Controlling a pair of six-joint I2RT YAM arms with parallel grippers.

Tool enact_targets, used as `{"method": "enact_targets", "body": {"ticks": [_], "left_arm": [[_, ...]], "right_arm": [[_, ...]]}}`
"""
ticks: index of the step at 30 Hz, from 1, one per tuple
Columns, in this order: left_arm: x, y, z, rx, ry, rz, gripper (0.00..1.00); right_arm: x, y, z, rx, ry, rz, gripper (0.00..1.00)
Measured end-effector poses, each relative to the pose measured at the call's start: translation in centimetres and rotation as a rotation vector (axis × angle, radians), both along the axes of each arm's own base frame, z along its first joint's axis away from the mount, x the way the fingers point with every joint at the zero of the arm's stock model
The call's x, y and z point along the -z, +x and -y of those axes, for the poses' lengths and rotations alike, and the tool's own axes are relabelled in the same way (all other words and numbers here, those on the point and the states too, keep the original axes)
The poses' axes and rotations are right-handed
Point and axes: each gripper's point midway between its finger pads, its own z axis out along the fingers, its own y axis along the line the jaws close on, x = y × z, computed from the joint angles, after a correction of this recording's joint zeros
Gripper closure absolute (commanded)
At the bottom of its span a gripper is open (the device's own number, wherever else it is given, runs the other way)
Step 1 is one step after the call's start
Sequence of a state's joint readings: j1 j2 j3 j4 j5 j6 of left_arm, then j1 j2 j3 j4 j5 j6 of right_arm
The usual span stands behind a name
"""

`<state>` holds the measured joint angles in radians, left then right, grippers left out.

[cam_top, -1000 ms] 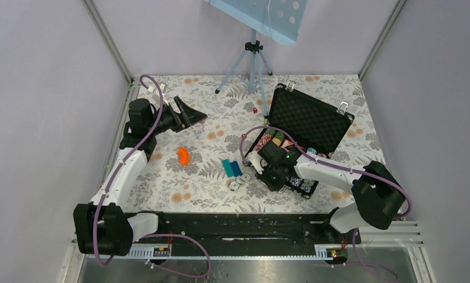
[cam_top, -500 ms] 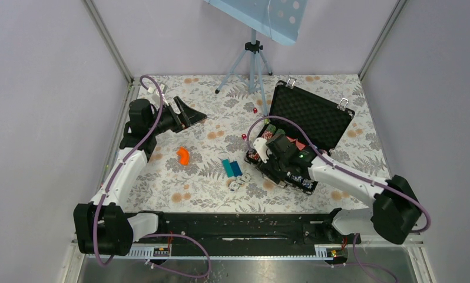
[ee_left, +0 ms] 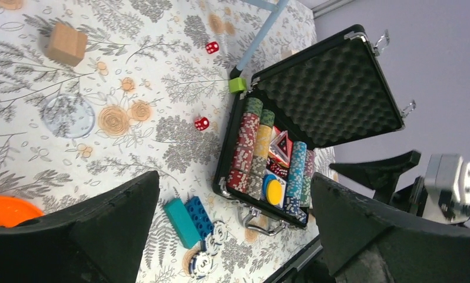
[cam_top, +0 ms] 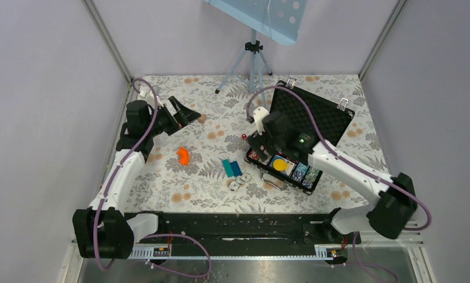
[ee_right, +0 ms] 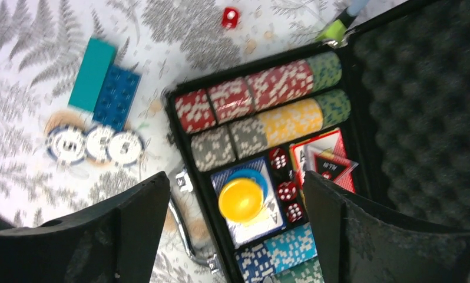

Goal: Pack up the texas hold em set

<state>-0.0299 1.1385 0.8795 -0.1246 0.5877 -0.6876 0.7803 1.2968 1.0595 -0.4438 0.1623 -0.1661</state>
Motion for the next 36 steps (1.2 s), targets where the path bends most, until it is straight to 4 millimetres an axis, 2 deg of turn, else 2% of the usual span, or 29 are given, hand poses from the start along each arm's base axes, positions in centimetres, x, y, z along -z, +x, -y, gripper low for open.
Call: {"method": "enact_targets", "body": {"ticks": [5, 9, 13, 16, 22, 28, 32, 36], "left_arm": [[0.4, 0.1, -1.2, -0.032, 0.043, -0.02, 0.01], [0.9, -0.3, -2.3, -0.073, 0.11, -0.023, 0.01], [0.4, -0.8, -2.9, -0.094, 0.142, -0.001, 0.01], [0.1, -1.0, -2.9, -0.094, 0.145, 0.009, 0.01], [0.4, -1.1, -2.9, -0.091, 0.146, -0.004, 0.01], [0.4, -1.1, -2.8, -0.088, 0.144, -0.004, 0.01], [0.5, -1.1, -2.8, -0.086, 0.143, -0.007, 0.01], [0.6, -1.0, -3.1, -0.092, 0.141, -0.015, 0.01]], "right_arm": [[-0.5, 4.3, -2.3, 0.081, -0.044, 0.002, 0.1], [0.2, 8.4, -4.8, 0.145, -0.096, -0.008, 0.12], [1.0, 12.8, -7.7, 0.195, -0.093, -0.02, 0.15], [2.4, 15.4, -8.6, 0.221, -0.101, -0.046, 0.17], [5.7, 18.8, -7.8, 0.252, -0.148, -0.124, 0.21], [9.2, 20.8, -5.4, 0.272, -0.186, -0.212, 0.21], [10.5, 21.9, -4.2, 0.286, -0.177, -0.248, 0.21], [11.4, 23.0, -3.9, 0.292, -0.156, -0.259, 0.21]]}}
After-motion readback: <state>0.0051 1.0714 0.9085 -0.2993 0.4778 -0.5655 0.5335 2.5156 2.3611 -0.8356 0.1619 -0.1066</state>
